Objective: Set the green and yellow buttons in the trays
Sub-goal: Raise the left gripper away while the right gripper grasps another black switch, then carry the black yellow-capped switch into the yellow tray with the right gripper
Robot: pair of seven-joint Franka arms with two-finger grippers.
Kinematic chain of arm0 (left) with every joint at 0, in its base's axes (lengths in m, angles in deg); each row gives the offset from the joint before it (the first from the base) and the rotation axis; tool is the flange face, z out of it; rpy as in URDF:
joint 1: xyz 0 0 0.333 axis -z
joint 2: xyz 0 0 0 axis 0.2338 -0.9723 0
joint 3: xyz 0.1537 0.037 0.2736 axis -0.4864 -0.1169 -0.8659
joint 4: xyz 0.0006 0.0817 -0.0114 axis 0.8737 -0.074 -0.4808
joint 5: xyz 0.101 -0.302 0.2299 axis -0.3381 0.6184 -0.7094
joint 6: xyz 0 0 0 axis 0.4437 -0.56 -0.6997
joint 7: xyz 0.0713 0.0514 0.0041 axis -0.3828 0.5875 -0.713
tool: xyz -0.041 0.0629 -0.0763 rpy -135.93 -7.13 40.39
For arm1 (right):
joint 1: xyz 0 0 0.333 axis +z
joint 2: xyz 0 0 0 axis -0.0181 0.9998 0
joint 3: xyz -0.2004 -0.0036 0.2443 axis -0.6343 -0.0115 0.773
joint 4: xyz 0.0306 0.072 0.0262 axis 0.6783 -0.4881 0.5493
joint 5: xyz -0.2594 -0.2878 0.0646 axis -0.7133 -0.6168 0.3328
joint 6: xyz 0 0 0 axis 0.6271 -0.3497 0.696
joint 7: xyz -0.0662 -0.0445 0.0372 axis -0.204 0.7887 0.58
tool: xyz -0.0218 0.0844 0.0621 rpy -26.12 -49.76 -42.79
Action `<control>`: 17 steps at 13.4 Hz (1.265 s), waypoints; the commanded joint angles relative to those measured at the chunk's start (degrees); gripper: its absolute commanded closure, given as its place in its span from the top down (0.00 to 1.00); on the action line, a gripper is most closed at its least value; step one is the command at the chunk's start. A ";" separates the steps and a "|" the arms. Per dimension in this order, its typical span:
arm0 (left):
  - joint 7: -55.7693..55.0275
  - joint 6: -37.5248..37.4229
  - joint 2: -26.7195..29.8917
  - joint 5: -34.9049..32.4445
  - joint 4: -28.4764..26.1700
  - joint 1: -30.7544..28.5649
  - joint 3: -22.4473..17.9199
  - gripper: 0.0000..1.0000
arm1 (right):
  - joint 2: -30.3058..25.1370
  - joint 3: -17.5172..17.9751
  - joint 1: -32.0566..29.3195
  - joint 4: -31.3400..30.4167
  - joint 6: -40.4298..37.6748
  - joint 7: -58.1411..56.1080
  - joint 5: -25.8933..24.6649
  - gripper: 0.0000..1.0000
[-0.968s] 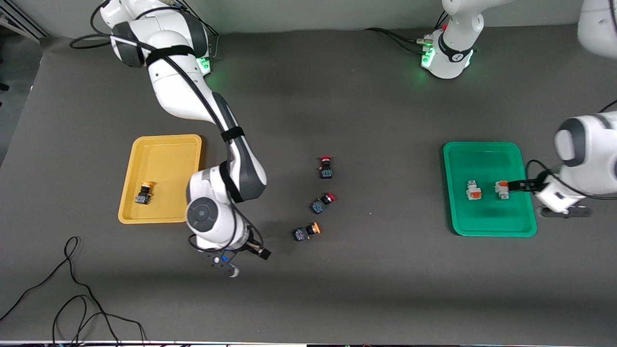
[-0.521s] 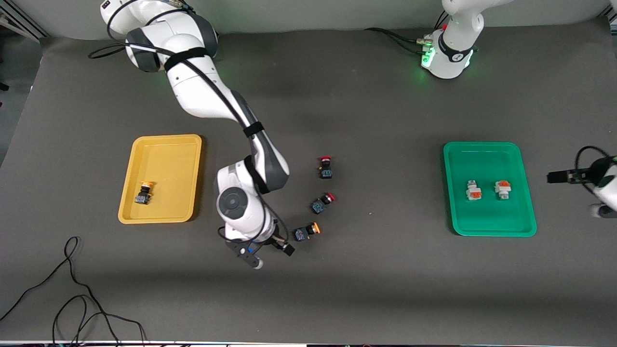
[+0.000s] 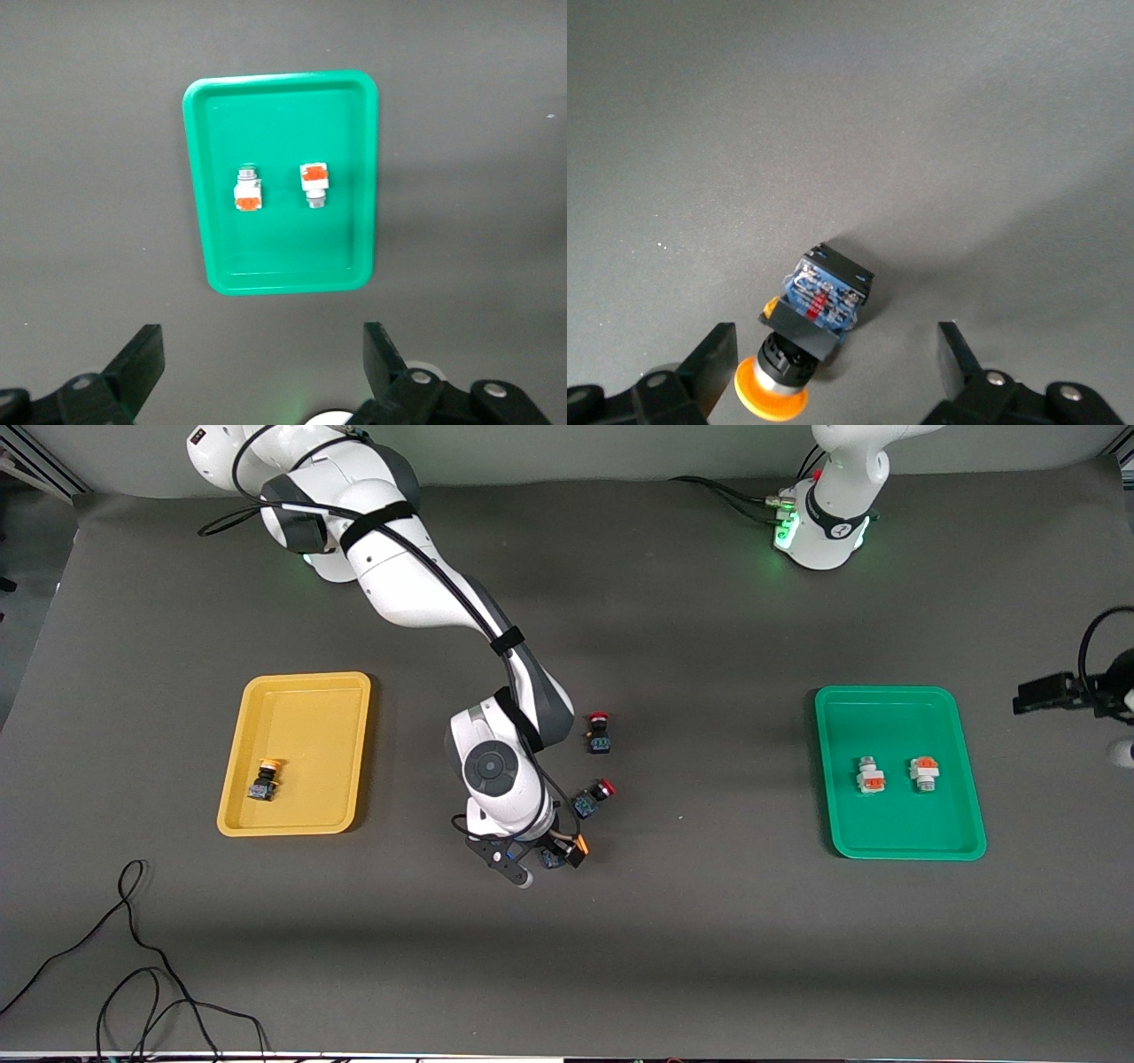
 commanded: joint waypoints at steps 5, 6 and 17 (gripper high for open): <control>-6.74 3.14 9.35 1.81 -8.62 11.38 -5.46 1.00 | 2.70 -0.69 -0.13 1.84 2.18 1.68 -1.19 0.28; -7.54 3.05 9.61 1.81 -8.45 14.21 -7.58 1.00 | 2.70 -0.69 -0.13 1.84 2.18 1.59 -1.45 0.00; -6.67 2.62 9.53 4.45 -7.83 19.69 -12.61 1.00 | -13.08 -6.39 -1.71 -8.22 -17.92 -20.76 -2.33 0.00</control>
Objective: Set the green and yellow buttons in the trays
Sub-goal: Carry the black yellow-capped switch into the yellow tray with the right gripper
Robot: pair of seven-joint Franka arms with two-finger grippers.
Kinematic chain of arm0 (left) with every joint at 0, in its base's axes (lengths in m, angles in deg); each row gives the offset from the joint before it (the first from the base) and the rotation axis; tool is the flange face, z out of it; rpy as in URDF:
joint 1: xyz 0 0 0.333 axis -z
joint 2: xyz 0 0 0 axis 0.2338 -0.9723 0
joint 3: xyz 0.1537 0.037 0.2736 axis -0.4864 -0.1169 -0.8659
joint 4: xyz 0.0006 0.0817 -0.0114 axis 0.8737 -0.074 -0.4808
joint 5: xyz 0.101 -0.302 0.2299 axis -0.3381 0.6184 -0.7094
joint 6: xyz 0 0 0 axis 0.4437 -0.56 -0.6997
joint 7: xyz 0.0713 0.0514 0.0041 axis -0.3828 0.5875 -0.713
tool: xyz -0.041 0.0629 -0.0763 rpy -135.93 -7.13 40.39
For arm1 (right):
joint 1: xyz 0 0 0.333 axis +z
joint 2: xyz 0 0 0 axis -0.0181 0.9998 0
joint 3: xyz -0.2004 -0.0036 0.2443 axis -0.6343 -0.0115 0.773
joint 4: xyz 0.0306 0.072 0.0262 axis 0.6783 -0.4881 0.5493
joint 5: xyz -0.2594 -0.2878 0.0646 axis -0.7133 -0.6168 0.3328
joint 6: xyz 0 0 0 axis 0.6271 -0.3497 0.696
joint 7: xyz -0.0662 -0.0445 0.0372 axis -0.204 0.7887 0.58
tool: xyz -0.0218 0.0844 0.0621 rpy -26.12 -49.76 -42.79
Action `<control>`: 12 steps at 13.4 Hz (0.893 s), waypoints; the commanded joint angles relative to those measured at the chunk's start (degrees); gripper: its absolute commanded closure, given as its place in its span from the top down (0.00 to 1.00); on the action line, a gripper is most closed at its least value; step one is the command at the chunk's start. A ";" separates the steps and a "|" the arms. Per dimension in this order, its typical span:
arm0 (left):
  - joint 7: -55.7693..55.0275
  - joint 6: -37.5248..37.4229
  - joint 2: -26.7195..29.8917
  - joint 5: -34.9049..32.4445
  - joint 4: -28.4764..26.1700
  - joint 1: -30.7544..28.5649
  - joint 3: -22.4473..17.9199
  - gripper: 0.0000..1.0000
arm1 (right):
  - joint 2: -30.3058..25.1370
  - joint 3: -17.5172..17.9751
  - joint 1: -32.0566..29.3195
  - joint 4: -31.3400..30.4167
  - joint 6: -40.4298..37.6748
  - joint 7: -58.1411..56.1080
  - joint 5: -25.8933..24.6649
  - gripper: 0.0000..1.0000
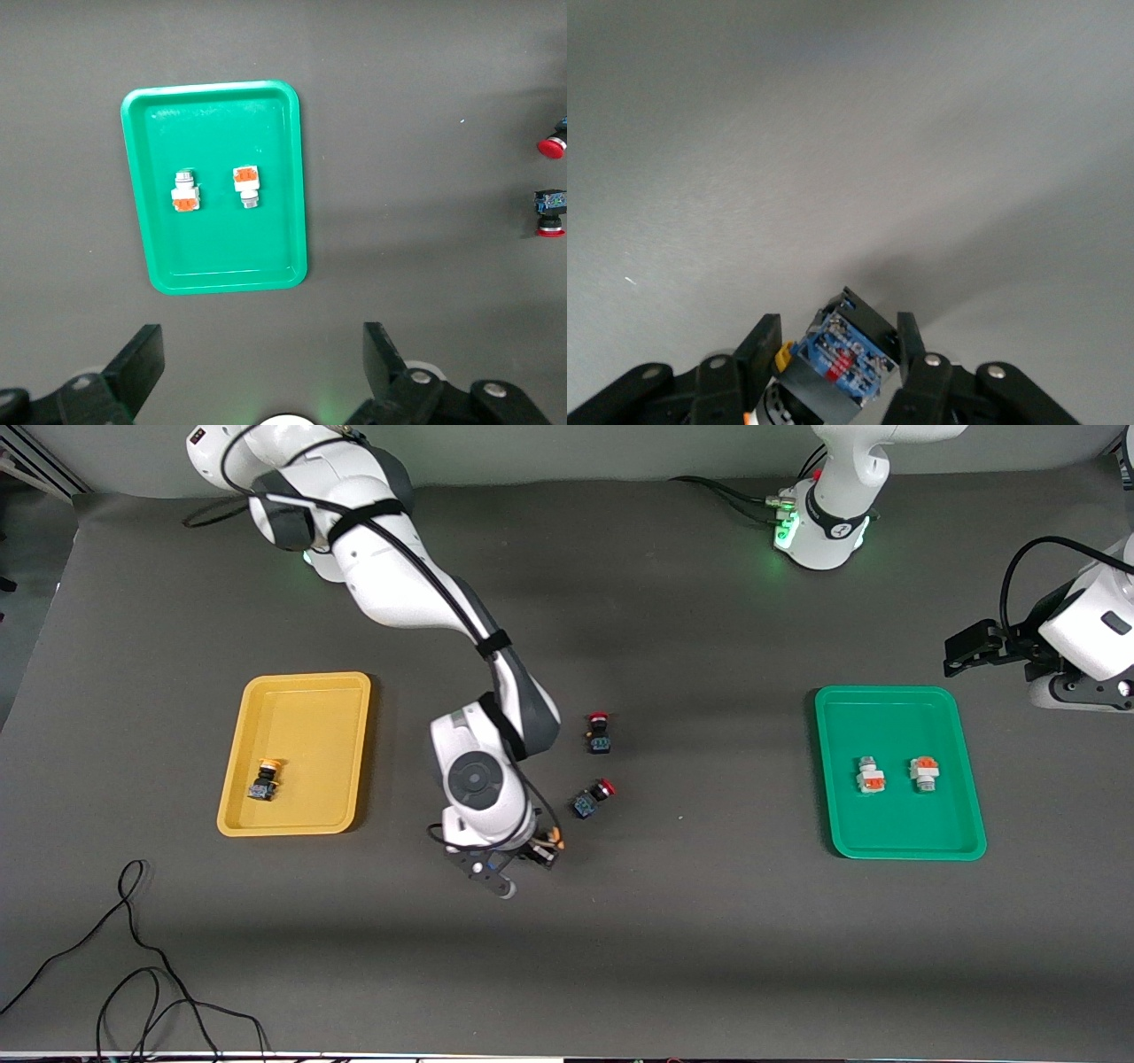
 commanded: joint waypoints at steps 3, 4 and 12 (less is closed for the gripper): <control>0.21 0.18 1.46 0.77 -1.05 0.56 -0.74 1.00 | -19.13 -7.54 0.17 -21.51 -8.18 -29.10 -0.80 0.00; 0.04 0.18 1.38 0.77 -0.88 0.38 -0.65 1.00 | -22.12 -9.29 0.35 -25.38 -8.18 -34.73 -0.80 0.00; 0.12 0.18 1.46 0.68 -0.88 -2.43 1.72 1.00 | -29.43 -18.63 0.87 -46.56 1.27 -60.96 -2.82 0.00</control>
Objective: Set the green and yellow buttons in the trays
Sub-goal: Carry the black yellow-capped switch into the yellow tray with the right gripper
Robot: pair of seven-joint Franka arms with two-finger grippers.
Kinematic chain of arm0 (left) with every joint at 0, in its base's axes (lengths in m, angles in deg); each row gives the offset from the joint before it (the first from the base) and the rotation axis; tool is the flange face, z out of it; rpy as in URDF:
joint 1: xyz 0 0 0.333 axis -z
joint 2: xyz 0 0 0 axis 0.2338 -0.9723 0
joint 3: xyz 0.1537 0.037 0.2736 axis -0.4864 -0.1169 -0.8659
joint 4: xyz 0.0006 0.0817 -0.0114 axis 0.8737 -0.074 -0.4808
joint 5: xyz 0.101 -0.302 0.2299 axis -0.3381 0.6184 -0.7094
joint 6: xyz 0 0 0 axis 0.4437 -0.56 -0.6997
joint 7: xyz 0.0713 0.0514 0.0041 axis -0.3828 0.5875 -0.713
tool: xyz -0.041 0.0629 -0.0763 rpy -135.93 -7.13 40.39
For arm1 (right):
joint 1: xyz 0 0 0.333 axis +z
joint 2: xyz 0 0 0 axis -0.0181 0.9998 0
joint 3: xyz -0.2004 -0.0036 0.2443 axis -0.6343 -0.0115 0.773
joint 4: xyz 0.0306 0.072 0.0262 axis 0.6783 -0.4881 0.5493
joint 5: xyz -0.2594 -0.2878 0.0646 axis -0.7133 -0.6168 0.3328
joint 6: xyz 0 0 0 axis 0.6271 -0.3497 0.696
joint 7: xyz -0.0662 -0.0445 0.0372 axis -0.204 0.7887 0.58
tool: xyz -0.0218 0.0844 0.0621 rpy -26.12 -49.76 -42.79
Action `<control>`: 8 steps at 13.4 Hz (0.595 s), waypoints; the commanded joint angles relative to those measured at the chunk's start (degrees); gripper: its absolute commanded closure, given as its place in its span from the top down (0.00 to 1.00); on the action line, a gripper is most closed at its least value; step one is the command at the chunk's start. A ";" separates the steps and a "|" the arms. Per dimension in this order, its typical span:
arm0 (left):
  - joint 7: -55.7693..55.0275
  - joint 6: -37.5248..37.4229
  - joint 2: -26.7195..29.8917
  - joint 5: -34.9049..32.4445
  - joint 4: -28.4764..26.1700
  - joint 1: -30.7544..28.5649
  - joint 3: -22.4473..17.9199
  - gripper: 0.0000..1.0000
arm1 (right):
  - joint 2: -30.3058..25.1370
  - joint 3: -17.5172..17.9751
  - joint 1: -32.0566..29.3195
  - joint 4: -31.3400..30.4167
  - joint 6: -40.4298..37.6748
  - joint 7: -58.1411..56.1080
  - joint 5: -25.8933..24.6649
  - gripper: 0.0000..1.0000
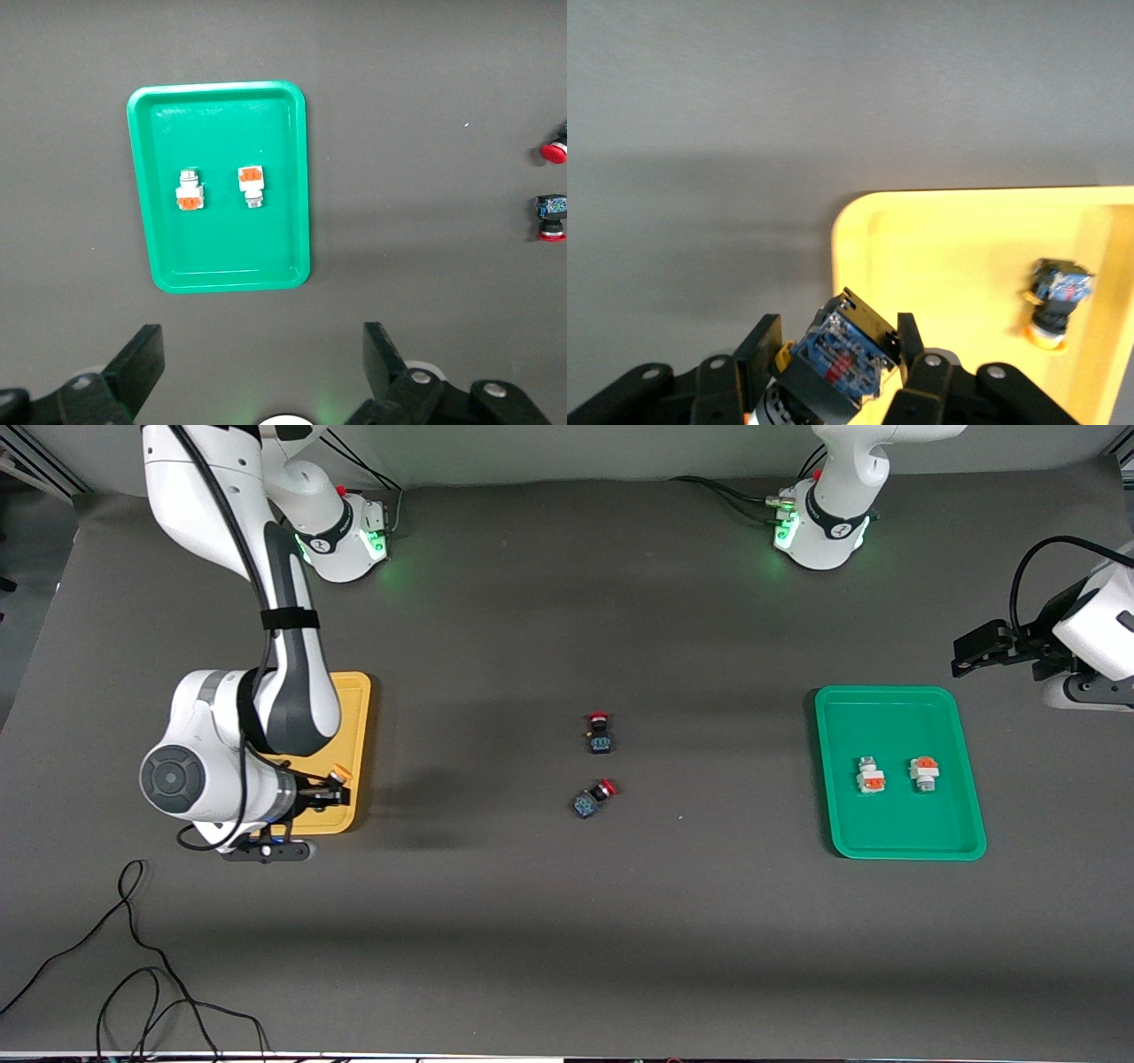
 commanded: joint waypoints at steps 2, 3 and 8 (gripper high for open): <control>0.12 0.19 1.36 0.68 -0.82 -1.23 1.40 1.00 | -4.56 -0.96 1.70 -14.44 13.77 -7.94 -0.91 0.00; 0.12 0.19 1.36 0.68 -0.90 -1.14 1.40 1.00 | -4.83 -1.04 1.62 -16.47 15.98 -10.40 -0.91 0.00; 0.12 0.27 1.10 0.59 -0.82 -1.06 1.31 1.00 | -4.66 -1.04 1.62 -22.99 22.59 -20.33 -0.91 0.00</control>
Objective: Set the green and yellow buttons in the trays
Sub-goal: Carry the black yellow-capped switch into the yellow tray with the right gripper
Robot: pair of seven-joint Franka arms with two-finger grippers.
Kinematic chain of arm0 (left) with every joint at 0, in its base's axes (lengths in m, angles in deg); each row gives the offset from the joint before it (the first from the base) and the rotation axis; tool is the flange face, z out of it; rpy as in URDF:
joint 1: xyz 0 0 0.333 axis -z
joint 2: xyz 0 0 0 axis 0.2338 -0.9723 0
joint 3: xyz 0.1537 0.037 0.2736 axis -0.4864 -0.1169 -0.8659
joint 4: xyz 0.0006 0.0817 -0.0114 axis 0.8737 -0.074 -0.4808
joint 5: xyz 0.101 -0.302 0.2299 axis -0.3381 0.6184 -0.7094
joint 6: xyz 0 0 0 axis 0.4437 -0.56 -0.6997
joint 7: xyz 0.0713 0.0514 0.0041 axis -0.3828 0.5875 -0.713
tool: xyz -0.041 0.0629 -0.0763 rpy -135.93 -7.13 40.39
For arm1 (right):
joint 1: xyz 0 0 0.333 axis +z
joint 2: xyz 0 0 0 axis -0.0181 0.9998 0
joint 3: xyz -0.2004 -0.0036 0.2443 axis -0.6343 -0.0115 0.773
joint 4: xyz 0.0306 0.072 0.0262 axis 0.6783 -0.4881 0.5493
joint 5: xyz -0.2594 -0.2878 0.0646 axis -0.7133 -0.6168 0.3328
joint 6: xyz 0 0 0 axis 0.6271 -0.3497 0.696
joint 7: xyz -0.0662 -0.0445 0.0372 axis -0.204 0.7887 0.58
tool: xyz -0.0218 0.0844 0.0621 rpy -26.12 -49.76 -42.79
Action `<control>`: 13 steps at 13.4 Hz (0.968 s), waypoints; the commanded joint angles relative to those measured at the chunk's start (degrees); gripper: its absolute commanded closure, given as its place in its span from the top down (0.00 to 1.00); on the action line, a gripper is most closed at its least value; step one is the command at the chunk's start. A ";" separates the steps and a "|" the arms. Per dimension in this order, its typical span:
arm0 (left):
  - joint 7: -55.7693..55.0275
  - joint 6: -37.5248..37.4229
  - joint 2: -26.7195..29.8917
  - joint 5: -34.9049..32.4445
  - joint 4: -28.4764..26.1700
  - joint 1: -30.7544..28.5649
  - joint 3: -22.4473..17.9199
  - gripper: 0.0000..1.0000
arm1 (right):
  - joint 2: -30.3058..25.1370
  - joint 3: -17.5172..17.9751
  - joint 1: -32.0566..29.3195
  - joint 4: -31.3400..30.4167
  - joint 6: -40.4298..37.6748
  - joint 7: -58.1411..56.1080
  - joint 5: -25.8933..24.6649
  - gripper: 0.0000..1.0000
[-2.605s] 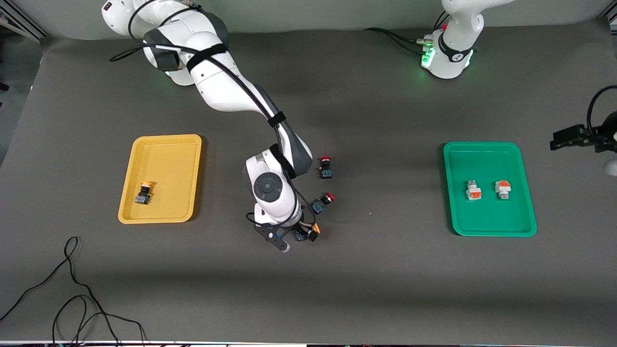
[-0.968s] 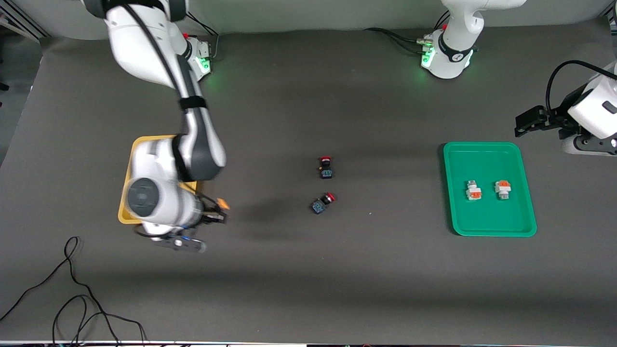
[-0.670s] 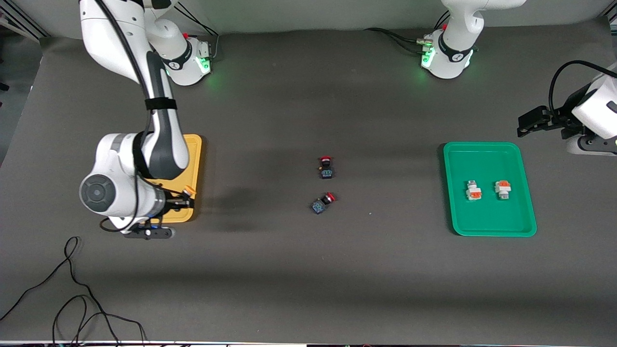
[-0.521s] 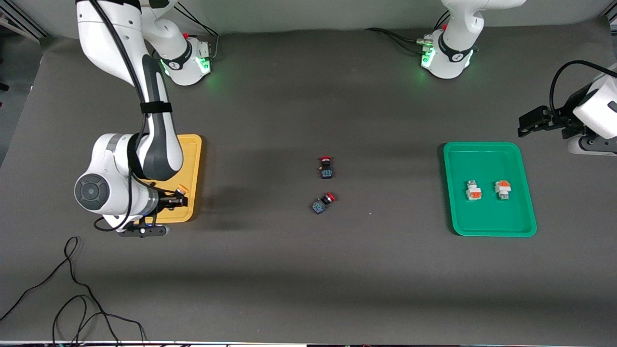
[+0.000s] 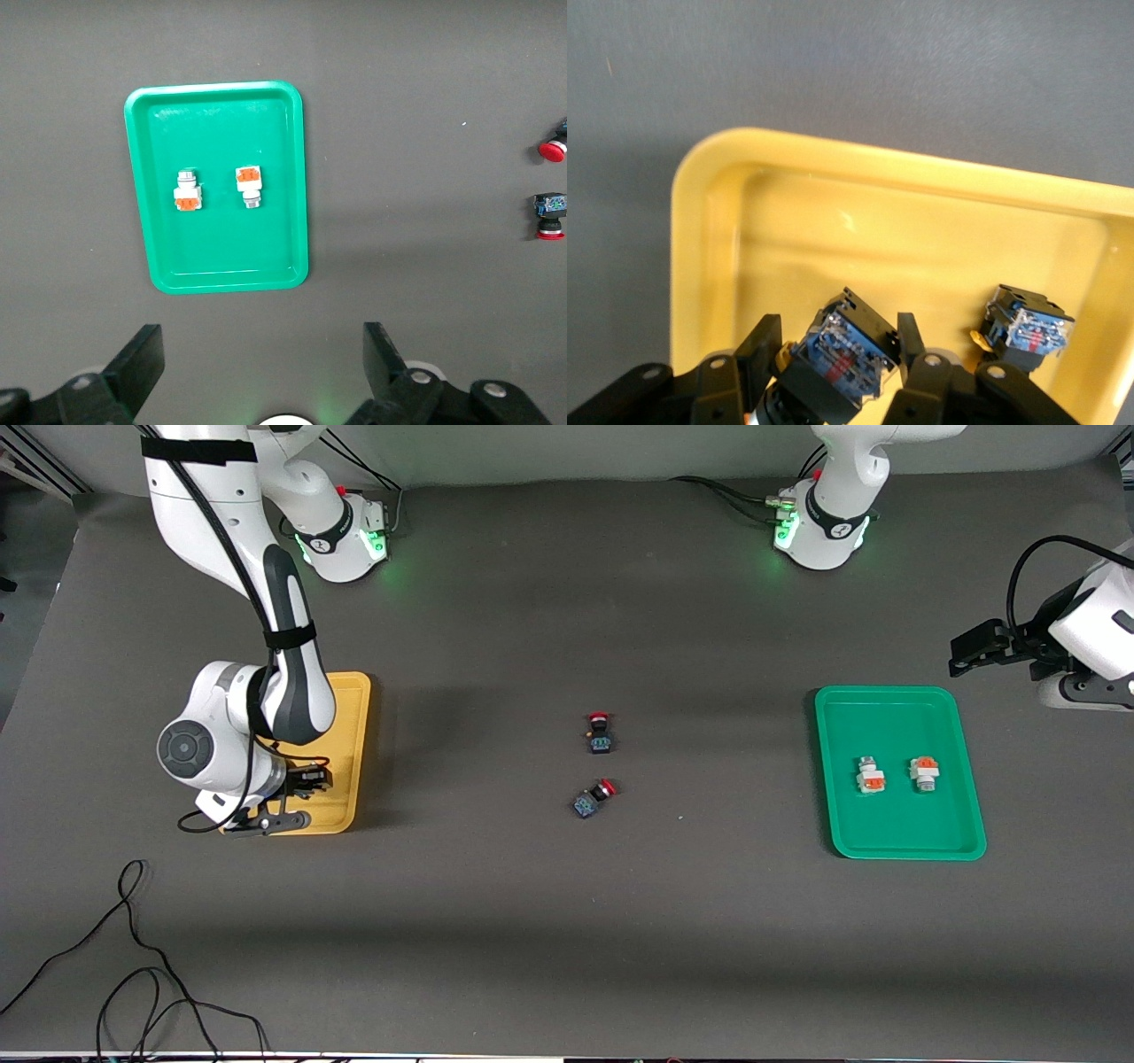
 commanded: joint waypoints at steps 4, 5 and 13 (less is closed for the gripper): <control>0.30 0.19 1.18 -0.47 -0.56 -0.64 0.58 1.00 | -2.70 -0.74 -1.69 -6.91 9.09 -15.92 -0.75 0.00; 0.39 0.19 1.18 -0.56 -0.56 -0.65 0.58 1.00 | -2.70 -0.74 -2.22 -7.70 11.38 -19.34 -0.06 0.00; 0.39 0.27 0.66 -1.88 -0.21 -0.12 0.58 1.00 | -2.70 1.27 -2.93 -8.06 14.47 -22.01 4.78 0.00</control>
